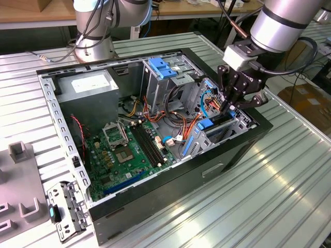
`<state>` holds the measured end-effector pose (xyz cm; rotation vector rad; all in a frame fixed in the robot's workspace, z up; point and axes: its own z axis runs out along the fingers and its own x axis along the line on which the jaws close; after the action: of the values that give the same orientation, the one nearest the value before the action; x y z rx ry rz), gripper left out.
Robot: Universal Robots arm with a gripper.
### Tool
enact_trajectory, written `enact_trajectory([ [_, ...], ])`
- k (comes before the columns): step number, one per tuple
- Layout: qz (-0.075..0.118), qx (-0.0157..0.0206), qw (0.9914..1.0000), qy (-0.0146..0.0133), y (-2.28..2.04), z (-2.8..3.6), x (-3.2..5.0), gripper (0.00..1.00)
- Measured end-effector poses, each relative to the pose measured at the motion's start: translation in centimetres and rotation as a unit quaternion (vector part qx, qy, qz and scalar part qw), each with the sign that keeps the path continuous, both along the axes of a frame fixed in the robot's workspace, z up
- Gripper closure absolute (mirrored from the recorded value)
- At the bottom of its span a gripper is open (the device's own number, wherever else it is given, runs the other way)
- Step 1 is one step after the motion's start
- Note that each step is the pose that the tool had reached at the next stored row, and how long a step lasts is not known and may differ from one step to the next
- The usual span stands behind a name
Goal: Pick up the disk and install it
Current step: 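Insert the first disk wire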
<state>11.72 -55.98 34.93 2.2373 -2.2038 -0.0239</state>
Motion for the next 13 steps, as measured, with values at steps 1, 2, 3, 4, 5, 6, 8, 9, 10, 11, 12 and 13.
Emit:
enact_trajectory([
  [1, 0.000, 0.0000, 1.00000, 0.0000, 0.00, -0.01, 0.00, 0.84],
  [2, 0.000, 0.0000, 1.00000, 0.0000, 0.00, -0.03, 0.00, 0.84],
  [3, 0.000, 0.0000, 1.00000, 0.0000, 0.00, -0.05, 0.00, 0.84],
  [4, 0.000, 0.0000, 1.00000, 0.0000, 0.00, -0.06, 0.00, 0.84],
  [5, 0.000, 0.0000, 1.00000, 0.0000, 0.00, -0.08, 0.00, 0.84],
  [6, 0.000, 0.0000, 1.00000, 0.0000, 0.00, -0.10, 0.00, 0.84],
  [8, 0.000, 0.0000, 1.00000, 0.0000, 0.00, -0.19, 0.00, 0.84],
  [9, 0.000, 0.0000, 1.00000, 0.0000, 0.00, -0.23, 0.00, 0.84],
  [10, 0.000, 0.0001, 1.00000, 0.0000, 0.00, -0.29, 0.00, 0.84],
  [11, 0.000, 0.0001, 1.00000, 0.0000, 0.00, -0.34, 0.00, 0.84],
  [12, 0.000, 0.0000, 1.00000, 0.0000, 0.00, -0.36, 0.00, 0.84],
  [13, 0.000, -0.0001, 1.00000, 0.0000, 0.00, -0.37, 0.00, 0.84],
])
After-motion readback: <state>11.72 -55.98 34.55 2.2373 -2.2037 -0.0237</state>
